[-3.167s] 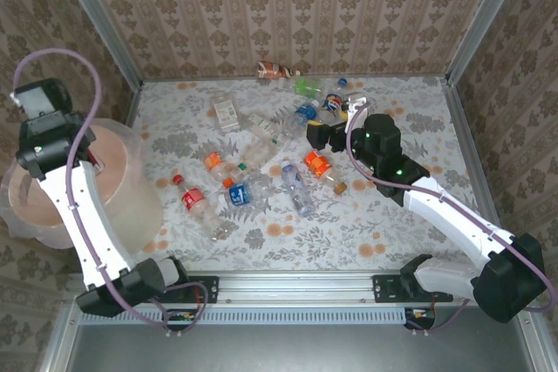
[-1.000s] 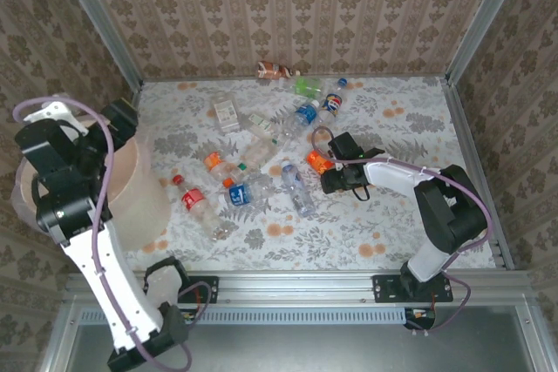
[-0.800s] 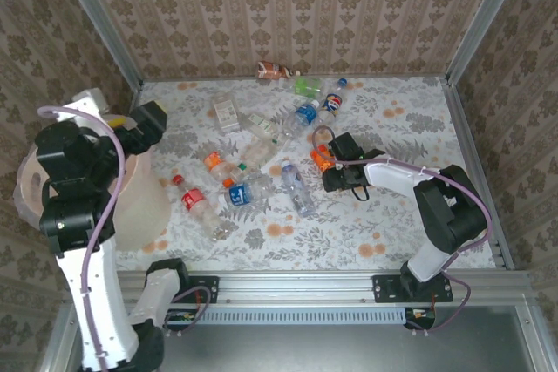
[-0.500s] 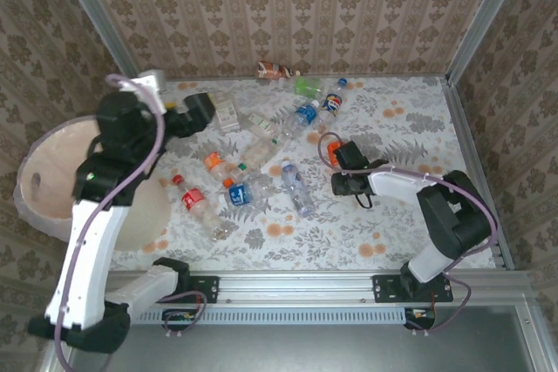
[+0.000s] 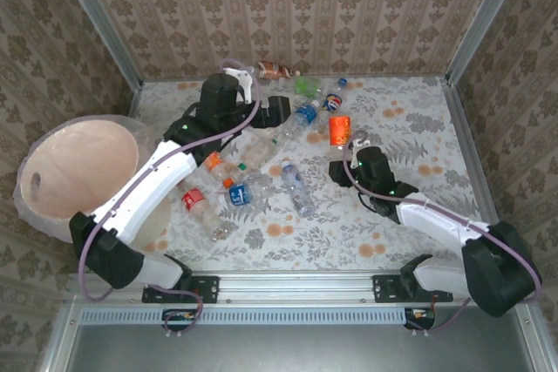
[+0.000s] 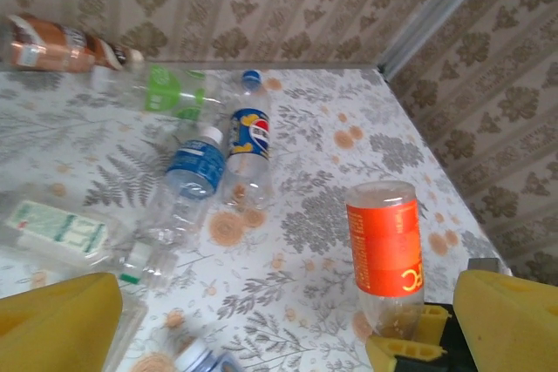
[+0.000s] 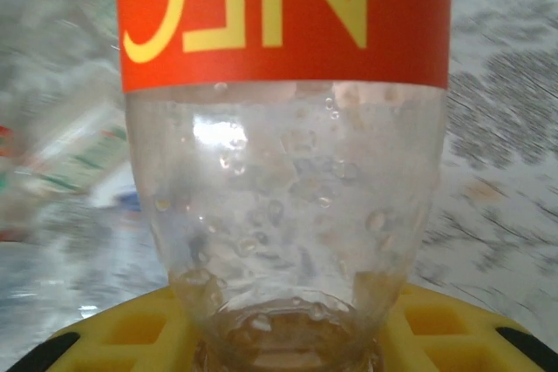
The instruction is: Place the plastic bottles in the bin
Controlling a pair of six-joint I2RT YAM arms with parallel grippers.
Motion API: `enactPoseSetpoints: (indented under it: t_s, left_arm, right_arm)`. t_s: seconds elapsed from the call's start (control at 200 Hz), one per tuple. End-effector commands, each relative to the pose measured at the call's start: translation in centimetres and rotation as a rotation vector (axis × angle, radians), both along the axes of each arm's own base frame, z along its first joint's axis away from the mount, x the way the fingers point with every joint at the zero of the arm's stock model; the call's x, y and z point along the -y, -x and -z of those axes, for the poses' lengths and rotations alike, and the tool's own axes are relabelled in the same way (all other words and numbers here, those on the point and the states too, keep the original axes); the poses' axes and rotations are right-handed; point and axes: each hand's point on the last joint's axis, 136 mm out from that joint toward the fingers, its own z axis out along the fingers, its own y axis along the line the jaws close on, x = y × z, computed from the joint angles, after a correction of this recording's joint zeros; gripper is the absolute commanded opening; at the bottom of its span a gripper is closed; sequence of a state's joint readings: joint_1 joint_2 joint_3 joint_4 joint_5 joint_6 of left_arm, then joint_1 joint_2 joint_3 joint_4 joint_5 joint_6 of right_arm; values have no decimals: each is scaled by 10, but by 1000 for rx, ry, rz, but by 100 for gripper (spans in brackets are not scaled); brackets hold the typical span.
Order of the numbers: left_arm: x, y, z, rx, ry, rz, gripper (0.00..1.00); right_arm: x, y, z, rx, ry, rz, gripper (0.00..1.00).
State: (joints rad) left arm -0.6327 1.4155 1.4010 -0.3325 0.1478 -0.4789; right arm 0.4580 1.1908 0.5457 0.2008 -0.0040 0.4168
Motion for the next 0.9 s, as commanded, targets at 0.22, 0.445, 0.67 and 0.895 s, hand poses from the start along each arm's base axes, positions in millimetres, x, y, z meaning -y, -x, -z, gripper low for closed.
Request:
enactPoseSetpoints:
  t_s: [0.22,0.445,0.67,0.895]
  left_arm:
    - [67,20,-5,-21,220,353,100]
    - [88,24,8,-56,298,439,100]
    - [104,24,30,-119,266,456,81]
    - [112,32,29,-127,296,524,61]
  right_arm:
    - [-53,14,-83,199,-296,-276,37]
    - [-75,17,-98,207,-346,-372,38]
    - [-90,15,-111,203,-371,-423,39]
    - [-99,14,-121,203,-388,-464,41]
